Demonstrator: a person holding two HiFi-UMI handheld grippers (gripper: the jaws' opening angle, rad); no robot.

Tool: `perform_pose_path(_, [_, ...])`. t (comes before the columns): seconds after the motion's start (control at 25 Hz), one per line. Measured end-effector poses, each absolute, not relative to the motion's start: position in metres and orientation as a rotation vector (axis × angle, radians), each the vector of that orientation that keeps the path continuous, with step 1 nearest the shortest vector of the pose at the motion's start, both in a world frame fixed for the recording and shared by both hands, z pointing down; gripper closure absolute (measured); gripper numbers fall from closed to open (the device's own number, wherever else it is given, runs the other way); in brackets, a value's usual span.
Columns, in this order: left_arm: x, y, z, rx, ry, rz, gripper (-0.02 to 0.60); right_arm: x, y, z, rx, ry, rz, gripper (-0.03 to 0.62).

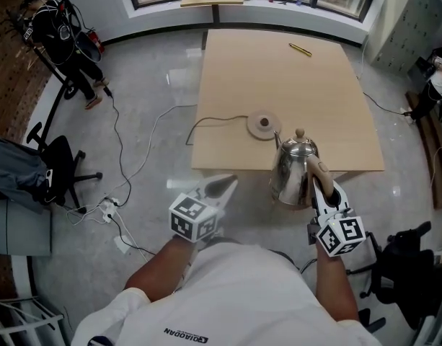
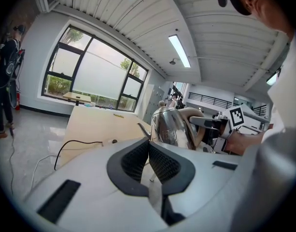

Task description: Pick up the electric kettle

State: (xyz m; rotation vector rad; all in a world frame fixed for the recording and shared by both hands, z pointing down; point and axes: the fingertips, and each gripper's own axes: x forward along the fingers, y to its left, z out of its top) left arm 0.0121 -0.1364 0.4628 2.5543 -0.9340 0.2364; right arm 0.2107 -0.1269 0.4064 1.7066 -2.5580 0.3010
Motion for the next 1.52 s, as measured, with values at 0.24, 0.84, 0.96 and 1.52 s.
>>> perform_pose_path(0.24, [0.027,-0.096,0.46,2.513,-0.985,0.23,0.586,0.235,-0.098,0.412,1.667,-2.593,0.344,0.522])
perform_pose_path(0.84, [0.014,-0.058,0.456,2.509,-0.997,0.301,0.586,0.209,-0.061,0.422,1.598,-2.645,0.377,0.522])
perform_pose_path(0.96, [0.005,-0.061,0.456,2.534,-0.956,0.327,0.586,0.196,-0.063,0.421,1.63,-2.627,0.371,0.522])
perform_pose_path(1.52, [-0.057,-0.084,0.448,2.573,-0.896,0.274,0.586,0.141,-0.07,0.406,1.744,-2.572,0.33,0.522])
